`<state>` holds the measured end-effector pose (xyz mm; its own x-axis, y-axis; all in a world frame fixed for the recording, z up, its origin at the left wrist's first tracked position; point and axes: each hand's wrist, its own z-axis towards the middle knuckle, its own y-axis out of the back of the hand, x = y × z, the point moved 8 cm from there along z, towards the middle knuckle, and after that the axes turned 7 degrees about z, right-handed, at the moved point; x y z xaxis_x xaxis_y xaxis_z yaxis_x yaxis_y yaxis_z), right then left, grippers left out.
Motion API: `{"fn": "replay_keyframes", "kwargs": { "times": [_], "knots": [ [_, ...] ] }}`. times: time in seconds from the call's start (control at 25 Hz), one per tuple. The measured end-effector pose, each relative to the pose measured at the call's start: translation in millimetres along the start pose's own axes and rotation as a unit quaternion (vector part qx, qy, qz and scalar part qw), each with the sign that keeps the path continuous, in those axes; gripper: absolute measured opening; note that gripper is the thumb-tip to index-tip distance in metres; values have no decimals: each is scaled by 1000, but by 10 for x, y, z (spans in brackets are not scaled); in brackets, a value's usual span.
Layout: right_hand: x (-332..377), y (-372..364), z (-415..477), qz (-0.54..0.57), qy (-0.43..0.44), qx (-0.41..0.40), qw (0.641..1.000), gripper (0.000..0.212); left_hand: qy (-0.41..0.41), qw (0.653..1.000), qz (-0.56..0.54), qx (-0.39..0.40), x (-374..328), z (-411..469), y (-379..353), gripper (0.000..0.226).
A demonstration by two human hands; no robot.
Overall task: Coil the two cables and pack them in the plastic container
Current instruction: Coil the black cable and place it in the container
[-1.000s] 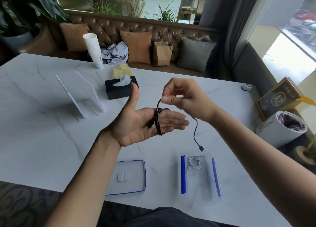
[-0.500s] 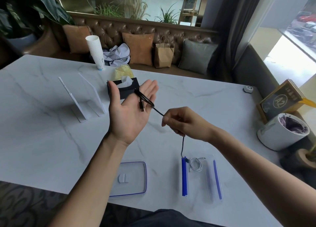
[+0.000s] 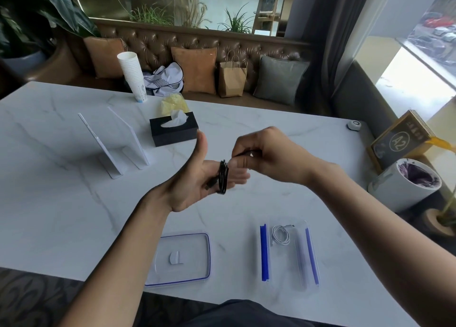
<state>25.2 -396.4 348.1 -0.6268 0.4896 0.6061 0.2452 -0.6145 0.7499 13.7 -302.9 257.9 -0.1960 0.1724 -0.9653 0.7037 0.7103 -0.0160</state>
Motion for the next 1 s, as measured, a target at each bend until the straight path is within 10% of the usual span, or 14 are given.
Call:
{"fn": "replay_keyframes", "kwargs": {
  "times": [0.28,0.48,0.56,1.0],
  "knots": [
    [-268,22,44,240,-60,-67,967,15,-62,975,-129,170,-266,-147,-341,126],
    [-333,-216,-19,318,-86,-80,941,22,-188,877,-366,247,-588,-216,-393,109],
    [-420,-340,-76,328,-126,-72,934,23,-226,846,-435,208,-656,-205,-284,110],
    [-383,-370,-192,57,-134,42,989,20,-209,942,-165,-204,-401,-22,235,92]
  ]
}}
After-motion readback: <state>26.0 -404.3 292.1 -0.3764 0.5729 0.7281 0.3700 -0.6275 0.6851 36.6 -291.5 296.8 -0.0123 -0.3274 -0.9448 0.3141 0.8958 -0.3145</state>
